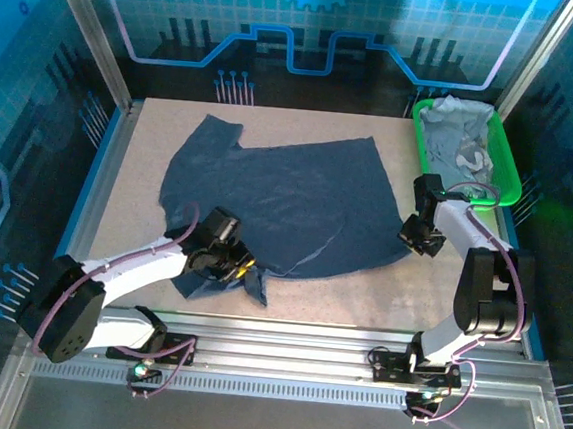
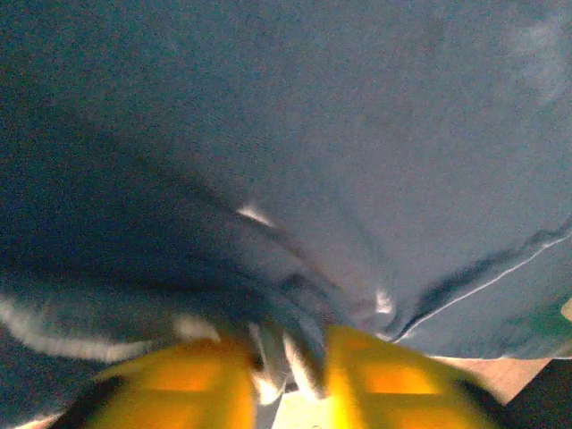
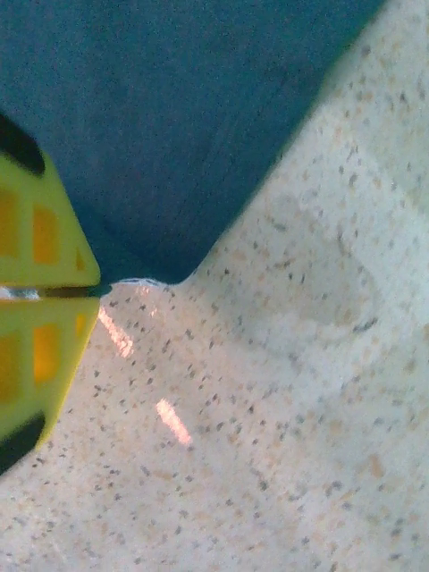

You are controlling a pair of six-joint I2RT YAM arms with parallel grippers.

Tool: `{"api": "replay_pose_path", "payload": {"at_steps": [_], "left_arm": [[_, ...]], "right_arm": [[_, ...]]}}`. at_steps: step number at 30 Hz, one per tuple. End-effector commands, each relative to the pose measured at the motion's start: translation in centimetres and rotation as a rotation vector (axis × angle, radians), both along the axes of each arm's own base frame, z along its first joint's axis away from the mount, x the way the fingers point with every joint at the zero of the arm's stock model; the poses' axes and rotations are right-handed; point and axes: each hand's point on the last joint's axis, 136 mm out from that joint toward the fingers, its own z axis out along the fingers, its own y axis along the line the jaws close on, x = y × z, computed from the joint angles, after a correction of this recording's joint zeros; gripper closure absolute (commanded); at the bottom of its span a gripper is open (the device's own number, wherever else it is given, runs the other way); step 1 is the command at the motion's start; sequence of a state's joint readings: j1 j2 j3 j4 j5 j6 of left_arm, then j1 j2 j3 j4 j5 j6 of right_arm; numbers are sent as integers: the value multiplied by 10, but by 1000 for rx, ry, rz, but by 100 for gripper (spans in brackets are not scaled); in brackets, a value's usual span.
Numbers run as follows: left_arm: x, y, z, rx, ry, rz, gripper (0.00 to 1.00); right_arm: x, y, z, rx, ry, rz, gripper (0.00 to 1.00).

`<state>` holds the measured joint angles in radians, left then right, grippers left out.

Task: Fold and stack the t-shirts

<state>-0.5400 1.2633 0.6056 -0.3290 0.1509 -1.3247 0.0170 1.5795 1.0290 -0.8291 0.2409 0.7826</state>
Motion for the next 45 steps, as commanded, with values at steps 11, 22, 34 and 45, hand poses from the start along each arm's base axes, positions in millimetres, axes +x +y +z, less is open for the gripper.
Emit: {"api": "replay_pose_path", "payload": {"at_steps": [11, 22, 34, 45], "left_arm": [[54, 96, 40, 53, 41, 213, 48], [111, 158, -39, 179, 229, 274, 59], [252, 188, -49, 216, 133, 191, 56], [195, 180, 54, 333, 89, 171, 38]], "right_arm": [[63, 97, 52, 177, -301, 311, 63], [105, 144, -32, 293, -31, 323, 67], [171, 142, -65, 290, 84, 220, 65], [198, 152, 32, 251, -125, 337, 54]]}}
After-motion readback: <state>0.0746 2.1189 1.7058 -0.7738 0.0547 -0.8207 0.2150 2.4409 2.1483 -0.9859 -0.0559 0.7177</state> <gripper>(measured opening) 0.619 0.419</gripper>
